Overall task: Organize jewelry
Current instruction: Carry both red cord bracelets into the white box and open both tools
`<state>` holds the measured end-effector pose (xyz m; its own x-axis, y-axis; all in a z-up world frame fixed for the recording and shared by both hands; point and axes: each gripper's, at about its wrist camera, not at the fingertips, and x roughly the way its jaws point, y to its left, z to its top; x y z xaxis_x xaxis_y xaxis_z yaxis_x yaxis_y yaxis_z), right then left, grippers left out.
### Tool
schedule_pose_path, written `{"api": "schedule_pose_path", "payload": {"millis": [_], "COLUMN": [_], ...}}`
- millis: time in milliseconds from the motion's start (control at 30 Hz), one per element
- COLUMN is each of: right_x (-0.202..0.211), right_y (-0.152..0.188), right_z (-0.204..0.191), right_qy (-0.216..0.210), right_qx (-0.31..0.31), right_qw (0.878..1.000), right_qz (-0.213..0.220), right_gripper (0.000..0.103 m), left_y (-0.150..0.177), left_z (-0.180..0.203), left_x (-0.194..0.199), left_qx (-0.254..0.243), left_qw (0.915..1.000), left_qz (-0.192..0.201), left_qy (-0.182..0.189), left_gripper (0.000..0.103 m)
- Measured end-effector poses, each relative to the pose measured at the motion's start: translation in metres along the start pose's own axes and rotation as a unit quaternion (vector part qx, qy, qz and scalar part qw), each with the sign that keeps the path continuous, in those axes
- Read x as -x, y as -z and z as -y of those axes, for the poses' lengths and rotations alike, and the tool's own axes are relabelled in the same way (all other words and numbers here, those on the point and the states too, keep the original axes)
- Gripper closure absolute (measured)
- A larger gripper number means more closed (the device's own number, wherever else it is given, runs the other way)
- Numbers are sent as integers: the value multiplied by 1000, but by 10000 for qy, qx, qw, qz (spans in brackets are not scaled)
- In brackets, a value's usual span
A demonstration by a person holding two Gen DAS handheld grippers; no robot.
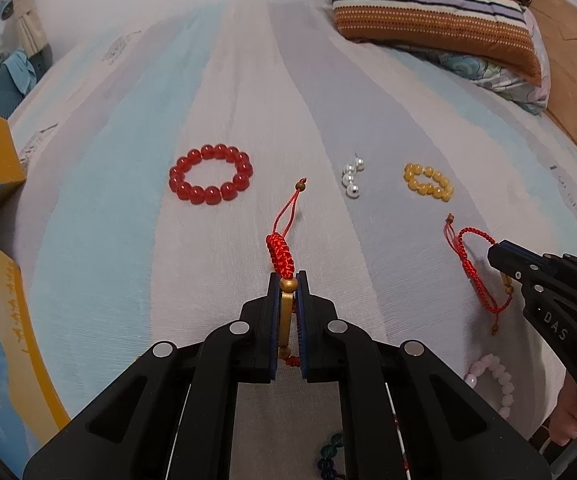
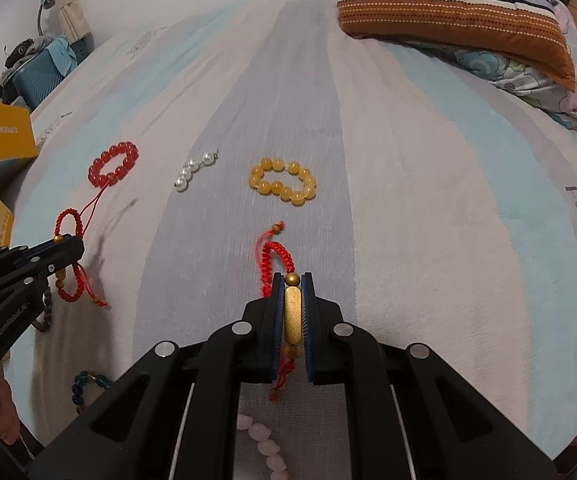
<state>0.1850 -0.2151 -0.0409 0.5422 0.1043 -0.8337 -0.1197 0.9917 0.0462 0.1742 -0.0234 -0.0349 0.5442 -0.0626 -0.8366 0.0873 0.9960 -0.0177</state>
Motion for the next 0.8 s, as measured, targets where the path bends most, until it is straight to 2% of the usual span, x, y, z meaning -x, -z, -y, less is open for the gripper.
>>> {"api": "schedule_pose_path", "payload": {"millis": [367,600,800], "right_x": [28,41,50], "right_y": [-2,-2,-6], "right_z": [-6,-12,-15], "right_qy": [56,83,105], "right_qx": [-47,-59,-173], "right_qw": [9990,9985,9985], "right_qz": [451,540,508], "right_gripper": [95,95,95], "left_y": [1,5,6], "left_z": [-4,-12,-20], "left_x": [24,50,68], "left_qx": [15,134,258], "left_qw": [9997,9985,9984], "left_qz": [237,481,463], "left_qy": [-73,-201,-177], "left_gripper": [96,96,96]}}
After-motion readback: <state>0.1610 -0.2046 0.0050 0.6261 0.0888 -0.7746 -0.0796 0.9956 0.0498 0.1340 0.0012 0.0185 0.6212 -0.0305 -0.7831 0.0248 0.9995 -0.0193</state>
